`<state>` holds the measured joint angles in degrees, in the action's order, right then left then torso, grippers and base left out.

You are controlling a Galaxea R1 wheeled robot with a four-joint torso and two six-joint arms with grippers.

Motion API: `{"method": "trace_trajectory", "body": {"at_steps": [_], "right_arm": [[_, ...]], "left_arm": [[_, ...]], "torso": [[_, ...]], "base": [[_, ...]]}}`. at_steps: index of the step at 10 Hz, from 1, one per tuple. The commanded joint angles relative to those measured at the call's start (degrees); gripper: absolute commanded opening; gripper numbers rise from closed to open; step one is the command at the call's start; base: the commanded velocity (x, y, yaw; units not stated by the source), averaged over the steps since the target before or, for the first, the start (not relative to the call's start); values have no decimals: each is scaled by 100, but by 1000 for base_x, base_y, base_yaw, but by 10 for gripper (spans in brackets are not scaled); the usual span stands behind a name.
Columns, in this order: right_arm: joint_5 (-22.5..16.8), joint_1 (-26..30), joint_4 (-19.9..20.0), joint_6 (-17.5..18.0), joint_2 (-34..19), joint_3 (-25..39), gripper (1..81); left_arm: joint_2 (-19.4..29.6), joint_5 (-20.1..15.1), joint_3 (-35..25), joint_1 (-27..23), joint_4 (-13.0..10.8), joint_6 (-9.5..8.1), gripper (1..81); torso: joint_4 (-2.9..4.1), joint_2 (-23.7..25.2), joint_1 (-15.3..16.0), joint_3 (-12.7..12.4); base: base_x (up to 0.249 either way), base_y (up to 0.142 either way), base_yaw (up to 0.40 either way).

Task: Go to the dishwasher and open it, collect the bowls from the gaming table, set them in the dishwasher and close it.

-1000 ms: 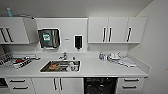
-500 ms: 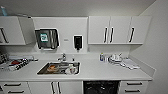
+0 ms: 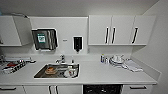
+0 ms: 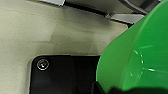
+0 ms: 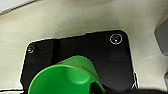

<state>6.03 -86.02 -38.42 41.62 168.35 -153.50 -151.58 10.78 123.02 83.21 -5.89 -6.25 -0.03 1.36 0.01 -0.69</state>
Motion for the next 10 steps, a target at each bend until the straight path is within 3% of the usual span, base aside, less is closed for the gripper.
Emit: {"method": "trace_trajectory", "body": {"at_steps": [1,5,10], "right_arm": [[-173,353,-77,-5,-54,-3,10],[-182,361,-77,-4,-54,-3,10],[-155,326,-69,-5,-62,-3,10]], "left_arm": [[127,-154,-102,-380,-70,-16,10],[127,-146,-102,-371,-70,-16,10],[118,-155,-128,-372,-70,-16,10]], "torso": [[0,0,0,0],[0,0,2,0],[0,-5,0,2]], "base": [[153,0,0],[131,0,0],[0,0,0]]}}
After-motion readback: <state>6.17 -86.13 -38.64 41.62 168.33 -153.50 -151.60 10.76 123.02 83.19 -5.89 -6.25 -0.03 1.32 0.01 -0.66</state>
